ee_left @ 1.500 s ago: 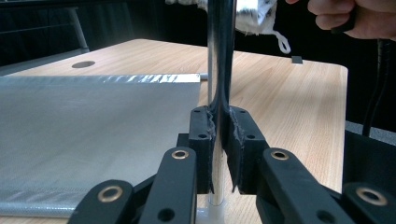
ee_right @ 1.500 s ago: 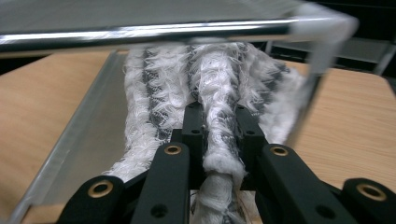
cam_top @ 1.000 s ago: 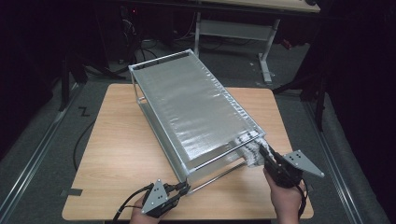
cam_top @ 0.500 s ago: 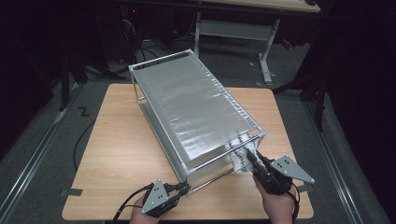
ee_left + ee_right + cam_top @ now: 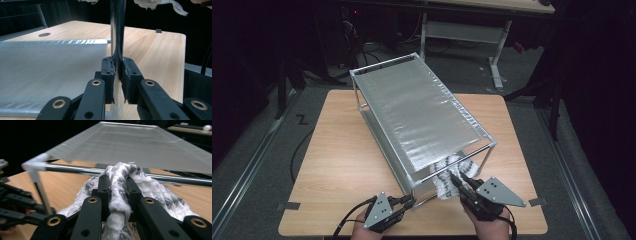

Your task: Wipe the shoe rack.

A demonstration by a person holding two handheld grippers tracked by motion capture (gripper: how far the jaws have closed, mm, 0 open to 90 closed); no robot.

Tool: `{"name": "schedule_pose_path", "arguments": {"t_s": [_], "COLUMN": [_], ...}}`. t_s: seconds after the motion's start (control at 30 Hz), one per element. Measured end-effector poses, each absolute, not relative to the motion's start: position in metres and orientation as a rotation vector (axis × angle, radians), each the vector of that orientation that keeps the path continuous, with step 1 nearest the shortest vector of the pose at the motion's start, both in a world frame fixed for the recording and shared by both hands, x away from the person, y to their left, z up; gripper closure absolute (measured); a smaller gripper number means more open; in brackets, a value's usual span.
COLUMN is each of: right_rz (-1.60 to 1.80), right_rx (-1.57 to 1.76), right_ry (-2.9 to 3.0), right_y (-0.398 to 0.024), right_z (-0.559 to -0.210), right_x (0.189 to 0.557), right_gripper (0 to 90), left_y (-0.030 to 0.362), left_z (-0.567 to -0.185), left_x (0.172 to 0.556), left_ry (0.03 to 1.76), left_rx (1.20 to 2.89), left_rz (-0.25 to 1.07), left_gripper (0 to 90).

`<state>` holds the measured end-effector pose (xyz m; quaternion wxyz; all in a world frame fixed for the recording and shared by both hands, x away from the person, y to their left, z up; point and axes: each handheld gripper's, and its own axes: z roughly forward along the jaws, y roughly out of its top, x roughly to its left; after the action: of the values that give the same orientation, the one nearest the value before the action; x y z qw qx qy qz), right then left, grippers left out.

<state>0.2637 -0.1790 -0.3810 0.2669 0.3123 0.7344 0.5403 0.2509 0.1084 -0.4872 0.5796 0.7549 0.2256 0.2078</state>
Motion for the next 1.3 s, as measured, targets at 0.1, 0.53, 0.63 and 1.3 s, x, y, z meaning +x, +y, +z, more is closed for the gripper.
{"name": "schedule_pose_path", "arguments": {"t_s": [0.1, 0.53, 0.63, 1.3], "right_rz": [1.474, 1.548, 1.547, 1.462], "right_rx": [0.811, 0.668, 0.655, 0.841], "right_ry": [2.009, 2.096, 2.095, 1.909], "right_y": [-0.169, -0.137, -0.135, -0.185], "right_z": [-0.383, -0.381, -0.381, -0.381], "right_x": [0.26, 0.24, 0.239, 0.266], "right_gripper": [78.7, 78.7, 78.6, 78.8], "left_y": [0.108, 0.108, 0.108, 0.108], "left_z": [-0.487, -0.487, -0.487, -0.487], "left_x": [0.251, 0.251, 0.251, 0.251], "left_ry": [0.528, 0.531, 0.53, 0.533], "left_rx": [1.764, 1.763, 1.766, 1.763], "left_rz": [0.487, 0.486, 0.487, 0.486], "left_gripper": [80.5, 80.5, 80.5, 80.6]}}
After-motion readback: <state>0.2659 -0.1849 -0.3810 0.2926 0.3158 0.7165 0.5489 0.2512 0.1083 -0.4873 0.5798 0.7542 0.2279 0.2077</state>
